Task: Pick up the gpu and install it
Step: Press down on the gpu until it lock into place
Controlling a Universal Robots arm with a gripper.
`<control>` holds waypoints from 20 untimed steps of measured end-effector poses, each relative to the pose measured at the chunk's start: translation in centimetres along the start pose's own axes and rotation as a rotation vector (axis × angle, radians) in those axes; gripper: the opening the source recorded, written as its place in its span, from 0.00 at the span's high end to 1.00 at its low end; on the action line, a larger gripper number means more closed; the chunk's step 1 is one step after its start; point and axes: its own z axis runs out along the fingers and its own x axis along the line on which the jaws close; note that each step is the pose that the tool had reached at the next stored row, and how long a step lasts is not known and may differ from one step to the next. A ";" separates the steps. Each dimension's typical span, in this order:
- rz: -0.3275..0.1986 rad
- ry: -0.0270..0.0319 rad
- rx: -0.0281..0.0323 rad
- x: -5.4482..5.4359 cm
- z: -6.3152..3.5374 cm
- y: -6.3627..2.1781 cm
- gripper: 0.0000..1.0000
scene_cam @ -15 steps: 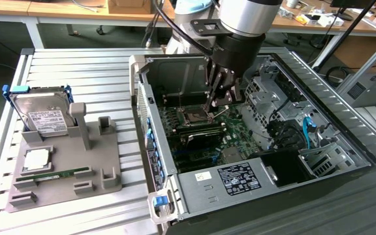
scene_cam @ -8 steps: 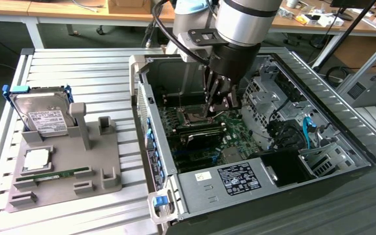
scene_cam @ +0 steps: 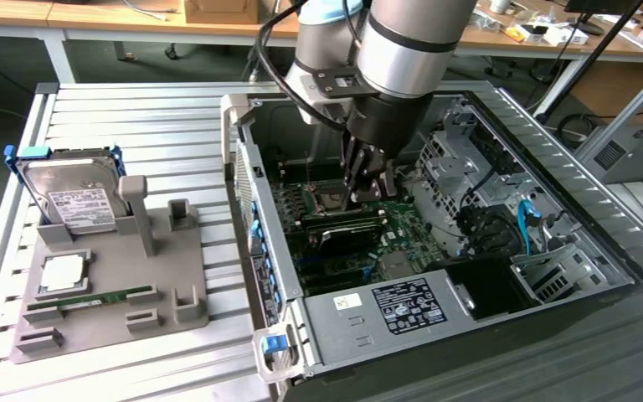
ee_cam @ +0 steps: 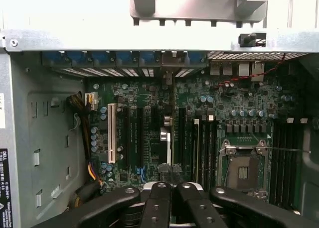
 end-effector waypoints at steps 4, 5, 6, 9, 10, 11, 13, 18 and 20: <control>0.000 -0.0001 0.0001 0.0 0.74 0.19 0.89; 0.000 -0.0001 0.0001 0.0 0.91 0.21 0.89; 0.000 -0.0001 0.0001 0.0 1.10 0.23 0.89; 0.000 0.0000 0.0001 0.0 1.64 0.26 0.89; 0.000 0.0000 0.0001 0.0 1.83 0.25 0.89; 0.000 0.0000 0.0001 -0.1 2.10 0.26 0.89; 0.000 0.0002 0.0000 -0.1 2.47 0.26 0.89; 0.002 0.0006 0.0000 -0.1 3.45 0.27 0.89; 0.002 0.0009 0.0000 -0.1 3.50 0.27 0.89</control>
